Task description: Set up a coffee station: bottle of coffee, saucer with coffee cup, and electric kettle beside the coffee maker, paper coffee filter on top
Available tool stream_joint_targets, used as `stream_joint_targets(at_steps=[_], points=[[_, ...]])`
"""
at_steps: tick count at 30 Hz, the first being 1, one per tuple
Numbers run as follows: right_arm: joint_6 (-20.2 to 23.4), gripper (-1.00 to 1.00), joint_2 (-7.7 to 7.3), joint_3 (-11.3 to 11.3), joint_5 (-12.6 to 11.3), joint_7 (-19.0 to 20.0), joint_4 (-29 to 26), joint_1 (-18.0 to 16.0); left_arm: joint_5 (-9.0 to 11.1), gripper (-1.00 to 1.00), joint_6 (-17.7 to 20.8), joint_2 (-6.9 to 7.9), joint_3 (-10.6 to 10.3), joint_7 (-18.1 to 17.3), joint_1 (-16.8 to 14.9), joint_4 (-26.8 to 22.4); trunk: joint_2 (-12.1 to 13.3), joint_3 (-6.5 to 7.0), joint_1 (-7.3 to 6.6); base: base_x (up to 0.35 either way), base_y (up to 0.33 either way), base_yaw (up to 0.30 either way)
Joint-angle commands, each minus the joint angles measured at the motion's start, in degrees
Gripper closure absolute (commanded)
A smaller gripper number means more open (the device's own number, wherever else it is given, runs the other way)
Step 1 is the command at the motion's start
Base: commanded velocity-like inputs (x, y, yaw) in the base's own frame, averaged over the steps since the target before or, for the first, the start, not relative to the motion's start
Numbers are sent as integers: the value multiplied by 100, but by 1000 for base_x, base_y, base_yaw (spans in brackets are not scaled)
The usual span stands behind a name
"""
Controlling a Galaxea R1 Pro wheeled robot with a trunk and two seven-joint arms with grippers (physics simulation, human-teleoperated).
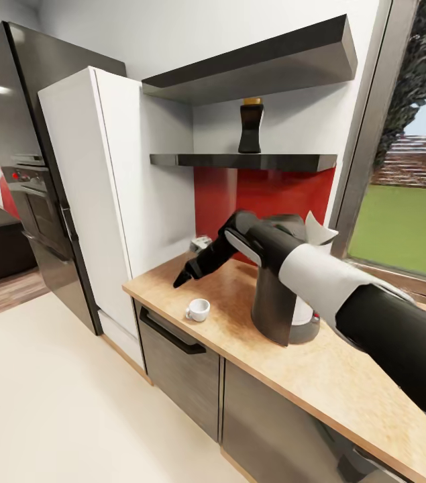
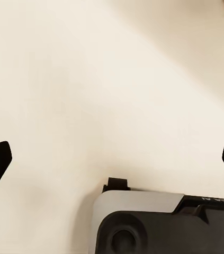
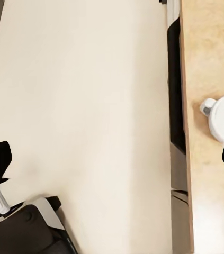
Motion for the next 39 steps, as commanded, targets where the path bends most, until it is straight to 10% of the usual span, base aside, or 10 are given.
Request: stream_joint_targets(at_steps=[1,17,39], points=[[-2,-100,6,22,-41,-25,3,21,2,-100,-7,-1,10,-3,2,-9,-7,-8,1,0,0,0],[-51,-100,35,24,-488,-571,-15,339,2,-100,-7,-1,19,-4,2,-9,-7,-8,1,-148,0,0],[-1640,-100,-90,34,-450,-1316,-891,3098,2,-100,-7,-5,25,-3,2,-18,-7,-8,1,-11,0,0]])
